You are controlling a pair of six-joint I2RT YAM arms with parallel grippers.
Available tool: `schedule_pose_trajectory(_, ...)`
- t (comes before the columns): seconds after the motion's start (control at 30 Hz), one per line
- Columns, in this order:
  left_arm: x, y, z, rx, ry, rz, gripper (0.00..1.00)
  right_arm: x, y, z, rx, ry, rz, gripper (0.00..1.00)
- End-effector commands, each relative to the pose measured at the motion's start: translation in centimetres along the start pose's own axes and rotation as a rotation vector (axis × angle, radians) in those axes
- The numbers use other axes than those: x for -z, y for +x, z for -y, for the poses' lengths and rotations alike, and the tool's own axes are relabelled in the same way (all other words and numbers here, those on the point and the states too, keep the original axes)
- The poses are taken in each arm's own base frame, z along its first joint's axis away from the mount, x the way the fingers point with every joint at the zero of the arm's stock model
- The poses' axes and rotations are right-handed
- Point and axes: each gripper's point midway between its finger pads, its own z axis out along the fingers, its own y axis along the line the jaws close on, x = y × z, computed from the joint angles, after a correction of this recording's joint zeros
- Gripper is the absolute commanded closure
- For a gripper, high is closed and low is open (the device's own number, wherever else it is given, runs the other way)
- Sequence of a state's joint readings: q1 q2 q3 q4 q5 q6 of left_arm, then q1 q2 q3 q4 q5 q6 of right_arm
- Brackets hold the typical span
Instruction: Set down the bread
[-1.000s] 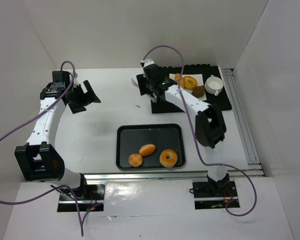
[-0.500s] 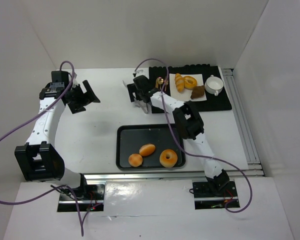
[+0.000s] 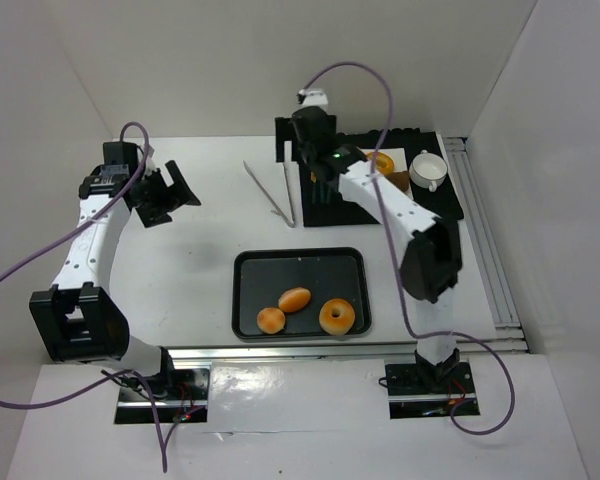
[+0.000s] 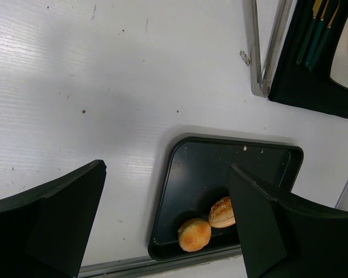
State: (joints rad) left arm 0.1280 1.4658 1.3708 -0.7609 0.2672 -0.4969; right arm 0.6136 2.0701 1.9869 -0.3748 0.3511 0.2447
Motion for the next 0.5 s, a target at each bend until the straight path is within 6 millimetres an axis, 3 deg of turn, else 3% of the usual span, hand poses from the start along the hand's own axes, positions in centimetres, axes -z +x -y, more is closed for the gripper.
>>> schedule_pose_trajectory(0.0, 2.0, -1.1, 1.4, -0.040, 0.056, 0.065, 0.01, 4.7, 2.6, 4.9, -0.001, 0.152, -0.104, 0.00)
schedule_pose_trajectory(0.03, 2.3, -1.1, 1.5, -0.043, 0.059, 0.072, 0.01, 5.5, 3.4, 5.9, 0.003, 0.190, -0.116, 0.00)
schedule_pose_trajectory(0.07, 2.3, -1.1, 1.5, -0.043, 0.059, 0.073, 0.01, 7.4, 2.8, 6.7, -0.011, 0.201, -0.096, 0.00)
schedule_pose_trajectory(0.1, 2.3, -1.1, 1.5, -0.043, 0.059, 0.073, 0.01, 8.0, 6.1, 8.0, 0.005, 0.235, -0.160, 0.00)
schedule_pose_trajectory(0.13, 2.3, -1.1, 1.5, -0.043, 0.059, 0.073, 0.01, 8.8, 7.0, 8.5, 0.001, 0.241, -0.174, 0.00)
schedule_pose_trajectory(0.17, 2.3, -1.1, 1.5, -0.043, 0.059, 0.073, 0.01, 10.3, 6.6, 8.9, -0.018, 0.236, -0.157, 0.00)
schedule_pose_trajectory(0.2, 2.3, -1.1, 1.5, -0.043, 0.059, 0.073, 0.01, 11.0, 9.4, 9.9, -0.003, 0.257, -0.212, 0.00)
schedule_pose_trajectory(0.37, 2.8, -1.4, 1.8, -0.049, 0.066, 0.089, 0.01, 14.3, 13.2, 12.3, -0.049, 0.298, -0.267, 0.00)
schedule_pose_trajectory(0.4, 2.8, -1.4, 1.9, -0.039, 0.067, 0.088, 0.01, 14.9, 13.1, 13.0, -0.062, 0.315, -0.260, 0.00)
schedule_pose_trajectory(0.43, 2.8, -1.4, 2.0, -0.040, 0.075, 0.084, 0.01, 15.2, 14.5, 13.5, -0.050, 0.324, -0.285, 0.01)
schedule_pose_trajectory(0.47, 2.8, -1.4, 2.0, -0.040, 0.075, 0.084, 0.01, 15.6, 14.4, 14.0, -0.058, 0.331, -0.279, 0.01)
